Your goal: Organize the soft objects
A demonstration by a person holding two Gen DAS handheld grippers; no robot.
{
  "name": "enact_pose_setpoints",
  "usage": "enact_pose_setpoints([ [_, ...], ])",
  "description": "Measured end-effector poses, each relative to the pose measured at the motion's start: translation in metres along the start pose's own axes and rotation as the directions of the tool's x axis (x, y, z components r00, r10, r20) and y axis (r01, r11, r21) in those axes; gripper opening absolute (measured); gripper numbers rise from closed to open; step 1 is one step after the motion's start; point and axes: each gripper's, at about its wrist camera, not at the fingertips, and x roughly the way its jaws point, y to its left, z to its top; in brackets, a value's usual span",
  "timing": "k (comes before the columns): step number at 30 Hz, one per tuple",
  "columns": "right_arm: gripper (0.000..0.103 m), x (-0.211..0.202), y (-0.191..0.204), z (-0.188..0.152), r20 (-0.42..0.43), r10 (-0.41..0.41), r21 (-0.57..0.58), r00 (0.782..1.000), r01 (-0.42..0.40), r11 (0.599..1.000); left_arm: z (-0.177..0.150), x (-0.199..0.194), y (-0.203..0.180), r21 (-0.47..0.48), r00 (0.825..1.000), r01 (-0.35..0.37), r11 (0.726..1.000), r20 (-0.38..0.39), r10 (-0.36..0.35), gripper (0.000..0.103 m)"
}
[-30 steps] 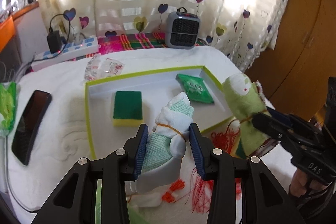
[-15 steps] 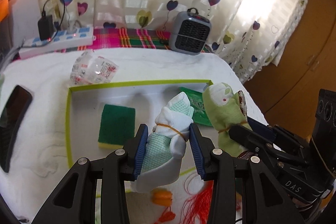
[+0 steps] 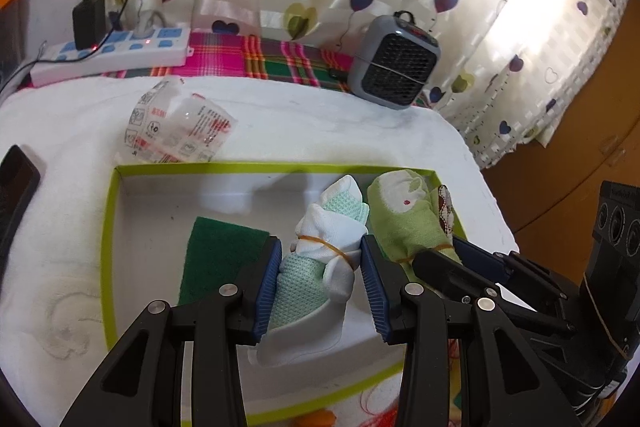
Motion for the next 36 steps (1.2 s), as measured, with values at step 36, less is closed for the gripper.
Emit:
enact_pose_setpoints([
  [36, 0.034, 0.029, 0.001, 0.002, -0.036, -0.157, -0.102, 0.987, 0.152, 0.983, 0.006, 0.017, 0.002, -0.018, 0.997, -0.073, 0.997, 0.029, 0.073, 0.039],
])
